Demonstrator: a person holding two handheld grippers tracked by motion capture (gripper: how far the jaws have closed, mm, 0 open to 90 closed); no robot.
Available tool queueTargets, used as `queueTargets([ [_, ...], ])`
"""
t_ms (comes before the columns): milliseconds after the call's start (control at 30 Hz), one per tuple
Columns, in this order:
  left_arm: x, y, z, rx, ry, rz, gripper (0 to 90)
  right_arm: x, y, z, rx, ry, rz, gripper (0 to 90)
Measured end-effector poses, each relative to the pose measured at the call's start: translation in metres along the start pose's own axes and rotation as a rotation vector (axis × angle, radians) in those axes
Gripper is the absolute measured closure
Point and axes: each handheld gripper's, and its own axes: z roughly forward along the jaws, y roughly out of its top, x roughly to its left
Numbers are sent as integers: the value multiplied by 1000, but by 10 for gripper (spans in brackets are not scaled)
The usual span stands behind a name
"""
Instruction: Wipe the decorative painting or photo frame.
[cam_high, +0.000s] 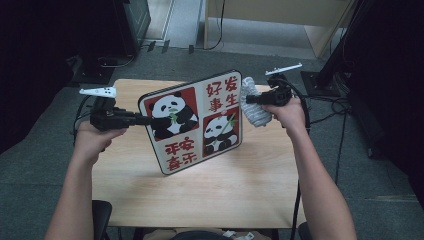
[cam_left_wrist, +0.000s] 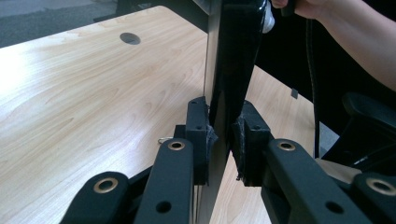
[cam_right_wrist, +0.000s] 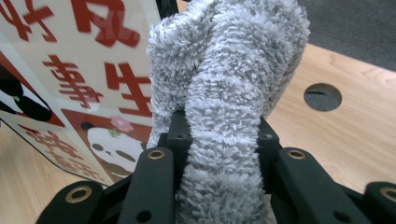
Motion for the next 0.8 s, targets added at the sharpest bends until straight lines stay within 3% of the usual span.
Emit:
queueTargets([
  [800,0,0,1,0,3,2,784,-9,-27,14,19,14,23,691],
])
